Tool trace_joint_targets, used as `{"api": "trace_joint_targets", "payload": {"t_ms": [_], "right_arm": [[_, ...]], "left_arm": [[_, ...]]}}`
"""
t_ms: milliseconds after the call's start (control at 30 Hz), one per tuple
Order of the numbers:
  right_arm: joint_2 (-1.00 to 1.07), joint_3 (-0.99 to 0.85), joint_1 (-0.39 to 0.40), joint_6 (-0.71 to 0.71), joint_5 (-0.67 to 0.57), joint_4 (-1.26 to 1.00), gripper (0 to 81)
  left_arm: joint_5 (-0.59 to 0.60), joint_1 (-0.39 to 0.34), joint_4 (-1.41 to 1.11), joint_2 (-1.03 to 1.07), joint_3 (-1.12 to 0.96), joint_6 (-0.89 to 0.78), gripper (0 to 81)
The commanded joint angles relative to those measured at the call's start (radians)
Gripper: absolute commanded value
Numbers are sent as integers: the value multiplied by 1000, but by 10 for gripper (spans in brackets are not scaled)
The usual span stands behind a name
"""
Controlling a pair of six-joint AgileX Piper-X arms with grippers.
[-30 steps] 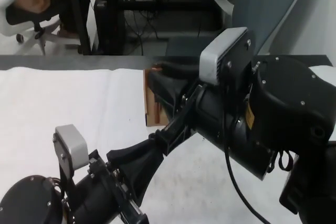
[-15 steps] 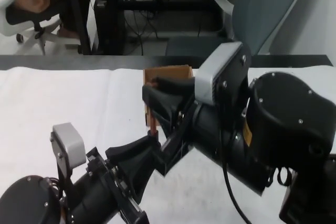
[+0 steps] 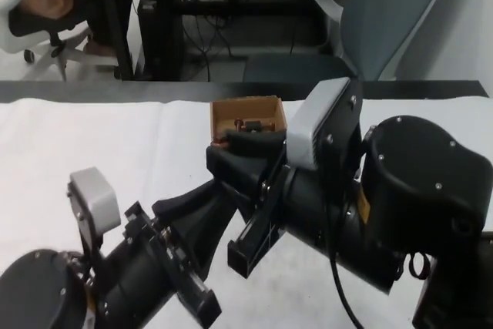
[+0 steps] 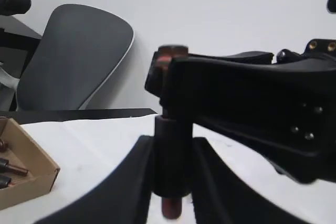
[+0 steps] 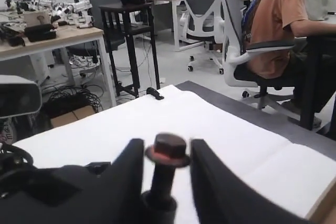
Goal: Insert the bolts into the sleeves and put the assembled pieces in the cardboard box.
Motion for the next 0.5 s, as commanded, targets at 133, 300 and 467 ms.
{"api": "trace_joint_targets", "payload": {"t_ms": [133,300,467], "right_arm": [[-115,3,1,15,187,136,700],[-287,0,-1,48,263,540,554],[-439,-5,-1,172,235,852,533]], "left_arm": [[32,34,145,1,-89,31,18],[94,164,514,23,-260,87,18],[167,273,790,173,-535,200,18]]}}
